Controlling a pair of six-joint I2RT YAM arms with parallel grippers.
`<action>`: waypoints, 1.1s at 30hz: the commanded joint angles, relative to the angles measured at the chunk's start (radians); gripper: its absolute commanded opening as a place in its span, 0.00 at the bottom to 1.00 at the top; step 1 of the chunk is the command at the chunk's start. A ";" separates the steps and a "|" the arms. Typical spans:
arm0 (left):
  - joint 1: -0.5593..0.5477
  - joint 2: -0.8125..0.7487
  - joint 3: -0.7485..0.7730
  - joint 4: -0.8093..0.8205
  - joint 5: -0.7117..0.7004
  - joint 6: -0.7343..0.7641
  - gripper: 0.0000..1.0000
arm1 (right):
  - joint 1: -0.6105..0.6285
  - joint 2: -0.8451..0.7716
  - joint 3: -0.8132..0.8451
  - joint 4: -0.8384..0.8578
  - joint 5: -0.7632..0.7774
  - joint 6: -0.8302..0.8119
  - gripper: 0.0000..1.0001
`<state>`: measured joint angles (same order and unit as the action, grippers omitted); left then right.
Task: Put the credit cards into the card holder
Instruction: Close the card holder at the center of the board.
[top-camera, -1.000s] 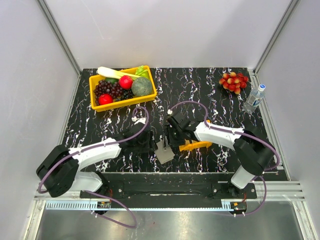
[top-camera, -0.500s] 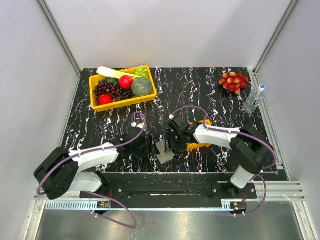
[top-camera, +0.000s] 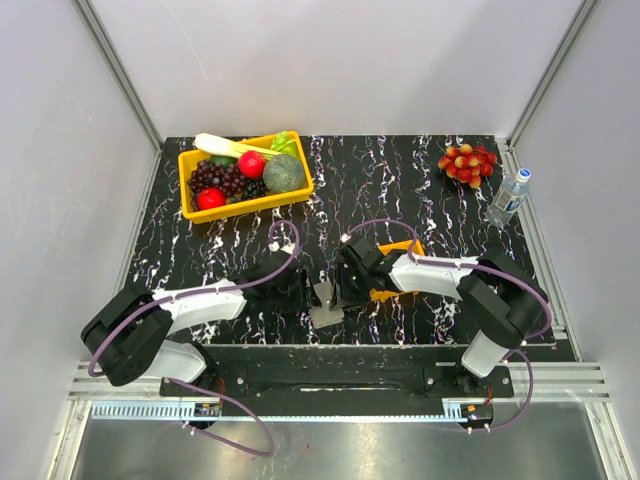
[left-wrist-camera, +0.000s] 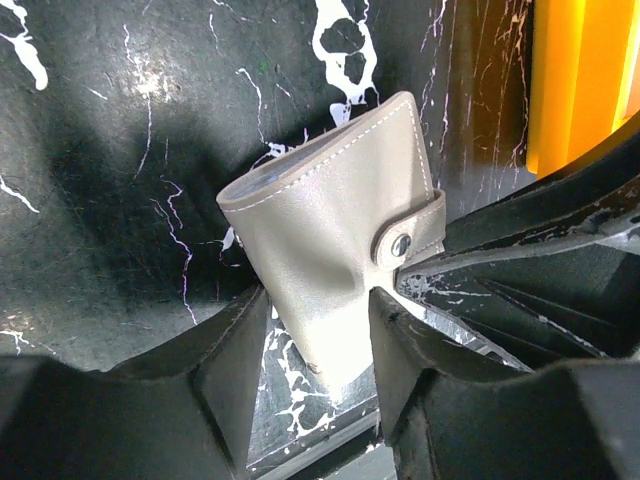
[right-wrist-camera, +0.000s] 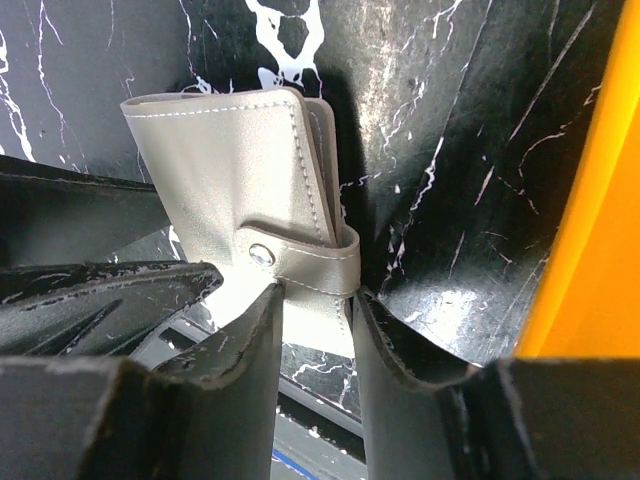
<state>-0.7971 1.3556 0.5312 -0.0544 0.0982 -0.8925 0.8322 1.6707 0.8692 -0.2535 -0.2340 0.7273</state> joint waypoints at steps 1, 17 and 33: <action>-0.004 0.025 0.050 0.013 0.008 0.000 0.46 | 0.004 -0.040 -0.004 0.082 -0.040 0.035 0.42; -0.004 0.036 0.087 -0.058 -0.035 0.024 0.36 | 0.004 -0.052 0.040 0.013 0.085 0.027 0.54; -0.002 -0.093 0.136 -0.169 -0.189 0.073 0.66 | 0.004 -0.284 0.017 0.005 0.269 -0.081 0.67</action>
<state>-0.7967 1.3544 0.6270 -0.1989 -0.0006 -0.8444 0.8322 1.5127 0.8768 -0.2813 -0.0849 0.7029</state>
